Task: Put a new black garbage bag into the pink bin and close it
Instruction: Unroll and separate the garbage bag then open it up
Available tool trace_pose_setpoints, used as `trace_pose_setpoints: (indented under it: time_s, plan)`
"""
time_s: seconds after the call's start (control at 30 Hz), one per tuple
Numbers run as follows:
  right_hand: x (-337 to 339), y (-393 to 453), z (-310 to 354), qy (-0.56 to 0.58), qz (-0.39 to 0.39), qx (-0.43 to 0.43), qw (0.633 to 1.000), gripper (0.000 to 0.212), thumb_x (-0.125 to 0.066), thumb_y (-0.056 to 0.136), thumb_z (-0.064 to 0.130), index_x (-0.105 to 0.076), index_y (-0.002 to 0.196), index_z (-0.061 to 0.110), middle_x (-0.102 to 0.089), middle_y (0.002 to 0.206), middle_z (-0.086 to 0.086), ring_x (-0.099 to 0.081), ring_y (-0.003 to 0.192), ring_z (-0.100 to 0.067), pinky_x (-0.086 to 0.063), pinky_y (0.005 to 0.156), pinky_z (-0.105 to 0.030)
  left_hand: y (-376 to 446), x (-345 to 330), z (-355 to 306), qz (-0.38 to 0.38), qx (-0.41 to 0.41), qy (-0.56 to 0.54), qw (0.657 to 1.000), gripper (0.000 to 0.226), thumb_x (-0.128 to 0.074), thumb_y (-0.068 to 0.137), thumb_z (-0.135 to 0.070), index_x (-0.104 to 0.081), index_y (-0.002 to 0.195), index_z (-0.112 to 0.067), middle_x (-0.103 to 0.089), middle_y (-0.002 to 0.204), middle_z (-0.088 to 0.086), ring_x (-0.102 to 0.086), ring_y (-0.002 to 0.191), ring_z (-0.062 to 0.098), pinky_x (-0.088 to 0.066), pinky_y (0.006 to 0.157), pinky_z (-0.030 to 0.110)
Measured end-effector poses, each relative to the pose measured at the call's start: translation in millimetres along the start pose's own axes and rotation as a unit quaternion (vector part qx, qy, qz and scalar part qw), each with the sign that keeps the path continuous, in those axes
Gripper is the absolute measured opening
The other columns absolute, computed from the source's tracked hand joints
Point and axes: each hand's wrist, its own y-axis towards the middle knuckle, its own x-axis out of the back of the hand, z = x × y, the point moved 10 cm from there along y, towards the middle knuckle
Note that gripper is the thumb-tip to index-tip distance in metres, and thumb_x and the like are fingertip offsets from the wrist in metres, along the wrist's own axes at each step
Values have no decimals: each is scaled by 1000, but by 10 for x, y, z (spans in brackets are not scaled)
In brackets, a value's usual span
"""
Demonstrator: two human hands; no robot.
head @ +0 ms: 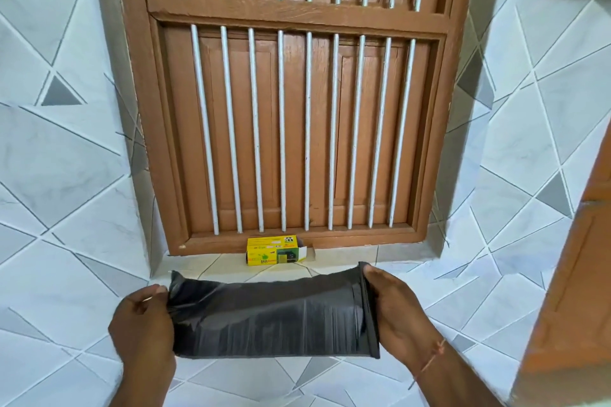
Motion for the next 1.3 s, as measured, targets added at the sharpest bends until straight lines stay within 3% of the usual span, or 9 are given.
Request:
trace_pose_setpoints:
  time_s: [0.1,0.2,0.53,0.67,0.8,0.93,1.03,1.2,1.3]
  plan:
    - [-28,10,-21,-40,6,-1,999,23,-68,82,0,-66,105,-4,-72,102,-24,-69,91,-39,-57,80,-42,5,8,9,-16,-6,6,1000,6,-62,86,-15,-67,89,-17,-66,94,11,-63,92,35,-51,95,50]
    - [41,24,-58,-56,-11,-7,998,22,-57,84,-10,-67,103,-6,-73,99,-26,-68,87,-39,-57,76,-40,58,25,-9,-23,-10,-6,1000,6,-62,85,-17,-66,90,-17,-66,94,11,-65,91,35,-53,92,52]
    - [375,92,-110,-134,-83,-10,987,26,-48,87,-2,-69,101,3,-70,79,-12,-60,69,-26,-49,63,-30,298,149,2,-48,-14,-56,997,20,-60,84,-13,-68,100,-5,-64,93,14,-57,80,26,-46,76,39]
    - [269,103,-133,-62,-70,11,996,28,-41,94,0,-69,98,2,-70,91,-19,-63,81,-31,-52,74,-36,311,147,-24,-42,-24,-74,996,12,-59,84,-15,-67,93,-14,-63,90,14,-57,78,27,-46,74,39]
    - [142,67,-145,-63,-43,41,996,14,-62,87,-4,-67,98,1,-68,92,-15,-64,86,-29,-53,77,-34,334,151,-67,-36,-41,-62,997,11,-58,84,-16,-66,91,-13,-66,93,16,-59,79,28,-50,79,42]
    - [244,60,-147,-70,-63,44,995,11,-60,88,-5,-68,95,-5,-65,90,-20,-61,84,-31,-49,83,-40,424,269,-53,-53,-31,-78,995,16,-59,85,-15,-68,98,-10,-67,91,15,-59,76,27,-50,75,38]
    - [329,56,-119,-90,-64,48,993,17,-62,84,-10,-69,98,-5,-68,91,-21,-63,84,-33,-51,81,-40,458,346,-76,-66,-30,-104,992,10,-58,87,-11,-65,94,-13,-59,72,1,-53,60,18,-45,62,28]
    - [489,7,-77,-137,-106,54,983,32,-60,79,-17,-69,99,7,-69,89,-17,-62,75,-28,-52,65,-32,619,446,-49,-70,-13,-121,990,10,-58,83,-13,-65,86,-21,-63,78,0,-58,68,24,-49,59,24]
    - [620,9,-80,-174,-144,60,972,31,-52,83,-10,-72,95,10,-71,86,-13,-62,69,-24,-48,60,-28,669,442,-58,-54,-20,-126,990,12,-57,80,-12,-65,76,-20,-62,80,2,-58,73,25,-48,67,29]
